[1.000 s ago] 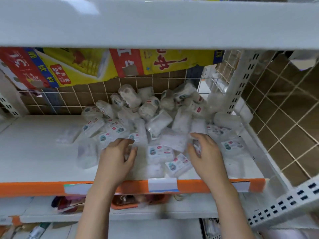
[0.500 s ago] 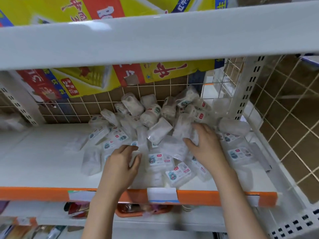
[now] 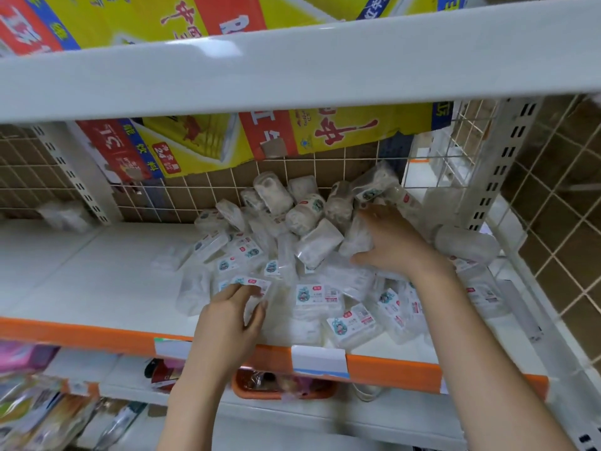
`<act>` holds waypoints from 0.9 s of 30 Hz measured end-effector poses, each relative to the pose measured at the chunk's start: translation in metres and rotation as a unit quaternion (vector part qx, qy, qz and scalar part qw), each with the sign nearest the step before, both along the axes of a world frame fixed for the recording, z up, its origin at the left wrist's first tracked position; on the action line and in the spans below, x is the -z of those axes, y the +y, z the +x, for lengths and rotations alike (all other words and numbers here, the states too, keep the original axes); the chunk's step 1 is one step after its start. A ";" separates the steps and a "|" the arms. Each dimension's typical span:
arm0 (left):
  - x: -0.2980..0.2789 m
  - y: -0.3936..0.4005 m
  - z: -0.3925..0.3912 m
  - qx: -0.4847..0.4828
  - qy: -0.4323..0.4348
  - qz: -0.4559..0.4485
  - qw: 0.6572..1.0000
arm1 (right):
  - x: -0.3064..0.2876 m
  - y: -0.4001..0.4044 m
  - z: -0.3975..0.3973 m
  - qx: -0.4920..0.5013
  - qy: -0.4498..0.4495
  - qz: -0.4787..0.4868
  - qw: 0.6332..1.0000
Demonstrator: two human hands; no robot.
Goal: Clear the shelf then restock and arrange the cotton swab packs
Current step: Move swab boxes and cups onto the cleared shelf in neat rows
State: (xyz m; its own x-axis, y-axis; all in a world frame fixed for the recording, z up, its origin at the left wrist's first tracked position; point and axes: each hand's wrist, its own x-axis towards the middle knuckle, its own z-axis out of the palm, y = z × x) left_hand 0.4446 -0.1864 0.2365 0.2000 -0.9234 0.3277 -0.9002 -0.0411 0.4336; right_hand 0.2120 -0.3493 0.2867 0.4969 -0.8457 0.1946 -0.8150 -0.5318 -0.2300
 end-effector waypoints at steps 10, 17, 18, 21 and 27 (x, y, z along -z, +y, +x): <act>-0.012 -0.030 -0.026 0.036 -0.005 -0.017 0.999 | 0.007 0.022 -0.016 0.001 -0.095 -0.086 0.992; -0.030 -0.074 -0.042 0.053 -0.057 0.012 0.997 | 0.024 0.055 -0.031 0.013 -0.189 -0.146 0.971; -0.030 -0.081 -0.042 0.051 -0.067 0.027 0.996 | 0.028 0.058 -0.031 0.015 -0.197 -0.153 0.968; -0.032 -0.095 -0.039 0.045 -0.086 0.062 0.993 | 0.034 0.066 -0.031 0.027 -0.220 -0.165 0.961; -0.029 -0.107 -0.038 0.059 -0.110 0.061 0.990 | 0.038 0.076 -0.023 0.039 -0.262 -0.155 0.952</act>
